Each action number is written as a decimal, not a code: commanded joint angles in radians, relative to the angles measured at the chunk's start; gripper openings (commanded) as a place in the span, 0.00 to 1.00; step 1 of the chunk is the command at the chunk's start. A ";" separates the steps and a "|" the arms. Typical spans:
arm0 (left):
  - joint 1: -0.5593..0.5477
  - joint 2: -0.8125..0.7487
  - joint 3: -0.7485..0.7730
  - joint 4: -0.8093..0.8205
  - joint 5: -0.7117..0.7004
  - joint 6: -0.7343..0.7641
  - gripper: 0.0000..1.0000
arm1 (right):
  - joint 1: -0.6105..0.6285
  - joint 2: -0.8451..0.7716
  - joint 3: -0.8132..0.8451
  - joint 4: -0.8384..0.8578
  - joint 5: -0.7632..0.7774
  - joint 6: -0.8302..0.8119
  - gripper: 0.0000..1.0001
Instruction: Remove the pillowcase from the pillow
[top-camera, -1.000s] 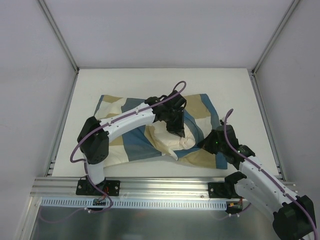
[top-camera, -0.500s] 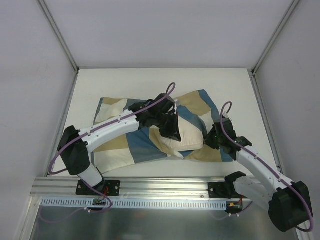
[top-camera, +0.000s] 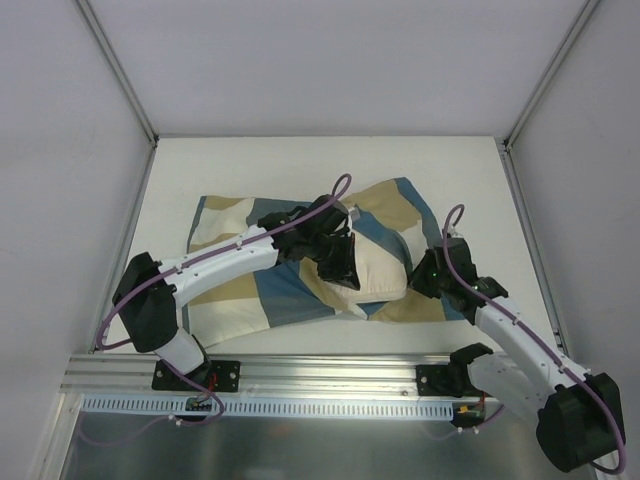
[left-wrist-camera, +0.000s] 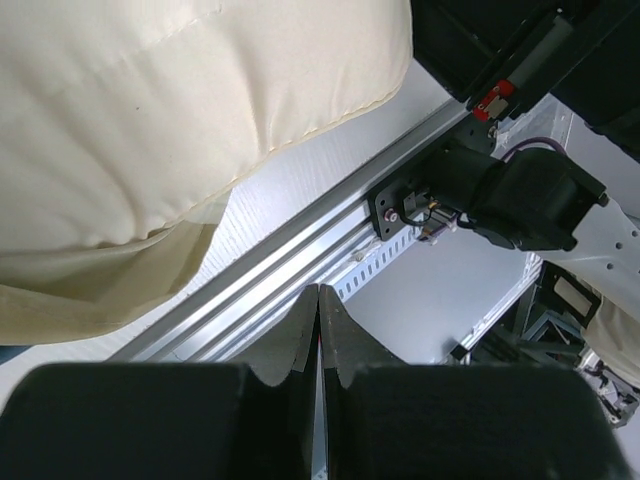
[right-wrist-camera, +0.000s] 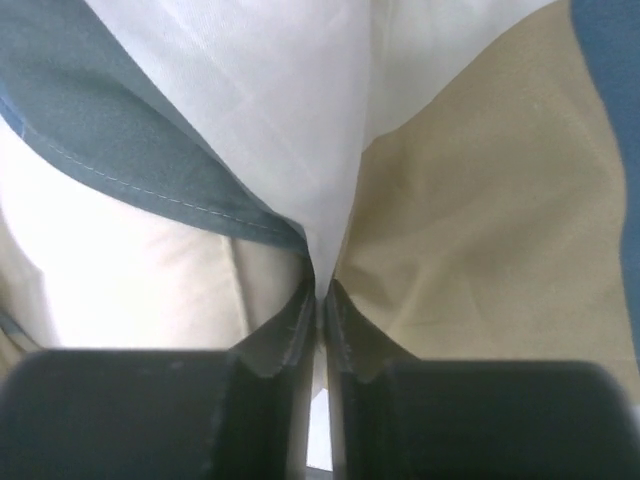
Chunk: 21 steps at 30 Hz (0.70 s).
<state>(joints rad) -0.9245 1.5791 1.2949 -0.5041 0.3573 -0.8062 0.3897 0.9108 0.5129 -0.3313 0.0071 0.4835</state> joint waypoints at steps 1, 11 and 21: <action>-0.020 0.002 -0.003 0.016 -0.029 0.021 0.00 | 0.000 -0.032 -0.062 0.086 -0.119 0.020 0.07; -0.023 -0.005 0.017 -0.068 -0.127 0.042 0.24 | 0.176 -0.015 -0.083 0.212 -0.162 0.151 0.01; -0.023 -0.045 -0.012 -0.120 -0.199 0.032 0.35 | 0.285 -0.113 0.041 -0.095 0.072 0.018 0.68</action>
<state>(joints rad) -0.9428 1.5799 1.2930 -0.5892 0.2073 -0.7883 0.6762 0.8490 0.4507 -0.3099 -0.0509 0.5785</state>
